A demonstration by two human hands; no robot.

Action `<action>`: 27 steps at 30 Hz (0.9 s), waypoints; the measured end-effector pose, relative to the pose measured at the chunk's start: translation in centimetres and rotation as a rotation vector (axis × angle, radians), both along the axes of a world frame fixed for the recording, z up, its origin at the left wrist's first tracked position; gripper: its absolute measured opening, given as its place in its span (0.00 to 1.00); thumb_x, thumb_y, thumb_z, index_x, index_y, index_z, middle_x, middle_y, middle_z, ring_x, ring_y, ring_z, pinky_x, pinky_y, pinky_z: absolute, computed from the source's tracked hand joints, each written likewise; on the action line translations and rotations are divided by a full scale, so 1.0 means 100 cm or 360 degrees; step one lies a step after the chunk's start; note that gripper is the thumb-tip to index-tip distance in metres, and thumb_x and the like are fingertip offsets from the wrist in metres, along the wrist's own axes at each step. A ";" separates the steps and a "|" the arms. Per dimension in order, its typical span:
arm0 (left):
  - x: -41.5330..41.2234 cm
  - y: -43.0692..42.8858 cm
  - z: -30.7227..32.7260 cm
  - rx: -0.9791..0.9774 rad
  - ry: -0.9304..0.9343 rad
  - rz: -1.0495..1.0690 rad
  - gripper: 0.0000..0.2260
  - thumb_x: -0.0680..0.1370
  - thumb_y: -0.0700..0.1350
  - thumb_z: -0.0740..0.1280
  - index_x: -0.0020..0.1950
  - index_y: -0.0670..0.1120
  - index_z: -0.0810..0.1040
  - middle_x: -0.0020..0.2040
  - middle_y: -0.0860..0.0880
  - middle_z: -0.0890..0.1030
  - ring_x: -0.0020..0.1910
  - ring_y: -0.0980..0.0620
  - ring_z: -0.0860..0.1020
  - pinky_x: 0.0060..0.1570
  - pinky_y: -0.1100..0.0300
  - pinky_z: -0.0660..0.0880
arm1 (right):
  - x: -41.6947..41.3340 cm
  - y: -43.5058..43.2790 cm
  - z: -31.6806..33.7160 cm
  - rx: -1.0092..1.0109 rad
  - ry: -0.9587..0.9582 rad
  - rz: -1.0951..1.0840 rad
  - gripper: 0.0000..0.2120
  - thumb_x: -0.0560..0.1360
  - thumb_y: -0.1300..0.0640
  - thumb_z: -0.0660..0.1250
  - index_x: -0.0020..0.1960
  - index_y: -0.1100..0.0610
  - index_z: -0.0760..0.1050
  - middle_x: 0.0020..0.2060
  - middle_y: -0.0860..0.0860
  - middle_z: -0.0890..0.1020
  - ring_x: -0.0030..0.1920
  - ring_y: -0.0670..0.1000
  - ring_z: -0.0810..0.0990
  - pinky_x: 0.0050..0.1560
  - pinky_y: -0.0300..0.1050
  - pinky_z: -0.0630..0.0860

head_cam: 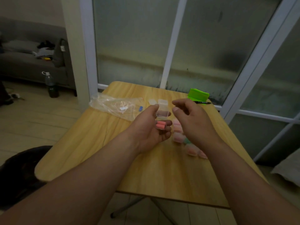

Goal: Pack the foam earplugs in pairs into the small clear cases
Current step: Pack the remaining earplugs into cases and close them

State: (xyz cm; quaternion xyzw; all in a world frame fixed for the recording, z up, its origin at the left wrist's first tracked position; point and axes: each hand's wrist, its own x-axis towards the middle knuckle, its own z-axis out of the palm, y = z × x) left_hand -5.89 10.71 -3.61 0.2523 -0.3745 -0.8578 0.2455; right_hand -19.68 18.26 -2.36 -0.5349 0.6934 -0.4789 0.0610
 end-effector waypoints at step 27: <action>0.016 0.007 -0.003 -0.0388 -0.0089 -0.0029 0.07 0.85 0.34 0.58 0.52 0.42 0.75 0.59 0.31 0.84 0.52 0.40 0.87 0.48 0.51 0.86 | -0.013 0.024 -0.009 0.0297 0.0342 0.0097 0.18 0.79 0.46 0.73 0.67 0.46 0.77 0.60 0.40 0.82 0.62 0.40 0.79 0.64 0.46 0.78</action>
